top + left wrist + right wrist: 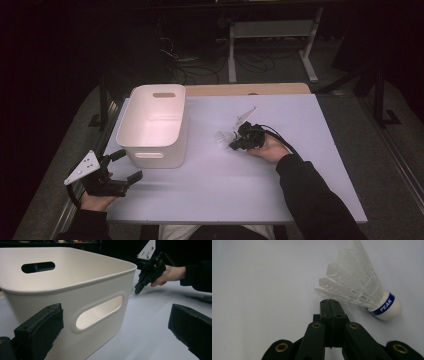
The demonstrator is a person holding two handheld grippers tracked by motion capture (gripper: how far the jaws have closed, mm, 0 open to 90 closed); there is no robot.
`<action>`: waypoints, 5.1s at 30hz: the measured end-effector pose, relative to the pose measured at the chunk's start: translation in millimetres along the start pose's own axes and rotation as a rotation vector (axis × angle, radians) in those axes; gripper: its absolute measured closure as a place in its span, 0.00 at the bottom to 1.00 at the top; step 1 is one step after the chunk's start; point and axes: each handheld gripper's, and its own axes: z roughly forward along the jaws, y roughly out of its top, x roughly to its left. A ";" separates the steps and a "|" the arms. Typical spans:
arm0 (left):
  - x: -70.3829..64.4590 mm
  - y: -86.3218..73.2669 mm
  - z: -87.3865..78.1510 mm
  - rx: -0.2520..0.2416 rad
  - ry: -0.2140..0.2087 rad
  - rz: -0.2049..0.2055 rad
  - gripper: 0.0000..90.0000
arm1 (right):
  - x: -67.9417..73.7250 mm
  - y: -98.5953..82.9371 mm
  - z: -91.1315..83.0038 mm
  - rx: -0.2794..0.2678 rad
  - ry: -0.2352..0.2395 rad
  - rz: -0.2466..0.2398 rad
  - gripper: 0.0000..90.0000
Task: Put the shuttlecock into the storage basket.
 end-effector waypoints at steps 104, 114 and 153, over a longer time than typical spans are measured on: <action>-0.3 -0.6 -0.8 0.006 0.003 -0.002 0.00 | -47.0 28.3 -21.3 -0.127 -0.074 0.131 0.55; -0.2 -0.5 -0.4 0.005 0.003 -0.002 0.00 | -54.4 28.1 -36.4 -0.097 -0.090 0.143 0.21; 0.2 -1.3 -1.0 0.005 0.000 -0.010 0.00 | -84.4 56.5 -13.2 0.067 -0.043 0.065 0.00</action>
